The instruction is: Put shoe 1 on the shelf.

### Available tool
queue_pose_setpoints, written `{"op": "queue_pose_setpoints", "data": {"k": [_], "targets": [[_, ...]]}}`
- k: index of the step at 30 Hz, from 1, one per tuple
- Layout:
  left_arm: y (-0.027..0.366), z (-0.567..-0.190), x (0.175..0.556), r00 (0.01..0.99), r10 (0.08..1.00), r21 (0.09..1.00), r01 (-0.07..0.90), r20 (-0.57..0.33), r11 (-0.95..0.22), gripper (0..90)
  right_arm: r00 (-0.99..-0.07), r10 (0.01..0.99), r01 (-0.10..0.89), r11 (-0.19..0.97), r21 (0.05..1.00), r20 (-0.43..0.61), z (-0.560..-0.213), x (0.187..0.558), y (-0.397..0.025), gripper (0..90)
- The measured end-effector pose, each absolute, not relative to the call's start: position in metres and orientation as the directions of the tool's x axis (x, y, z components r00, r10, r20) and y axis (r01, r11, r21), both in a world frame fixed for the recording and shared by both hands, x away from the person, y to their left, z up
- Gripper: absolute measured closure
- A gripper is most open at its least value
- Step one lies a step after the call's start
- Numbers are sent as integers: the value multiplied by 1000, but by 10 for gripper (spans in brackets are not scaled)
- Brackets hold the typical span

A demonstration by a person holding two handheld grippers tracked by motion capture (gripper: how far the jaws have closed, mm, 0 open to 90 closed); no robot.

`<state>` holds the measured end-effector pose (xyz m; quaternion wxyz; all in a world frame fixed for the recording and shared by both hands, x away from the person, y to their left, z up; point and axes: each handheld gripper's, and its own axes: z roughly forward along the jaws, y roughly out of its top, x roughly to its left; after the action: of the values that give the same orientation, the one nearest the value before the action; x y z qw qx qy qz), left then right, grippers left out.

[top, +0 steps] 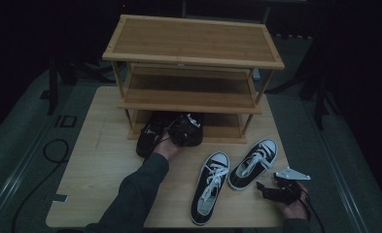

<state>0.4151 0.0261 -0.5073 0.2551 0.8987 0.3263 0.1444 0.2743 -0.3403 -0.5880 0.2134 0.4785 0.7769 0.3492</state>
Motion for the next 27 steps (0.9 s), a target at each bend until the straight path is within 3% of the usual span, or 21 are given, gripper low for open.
{"op": "queue_pose_setpoints", "data": {"k": [27], "targets": [[71,-507,384,753,656,558,526,45,-642,872,-452,892,594,299,747,3,-588,274,-340,165]]}}
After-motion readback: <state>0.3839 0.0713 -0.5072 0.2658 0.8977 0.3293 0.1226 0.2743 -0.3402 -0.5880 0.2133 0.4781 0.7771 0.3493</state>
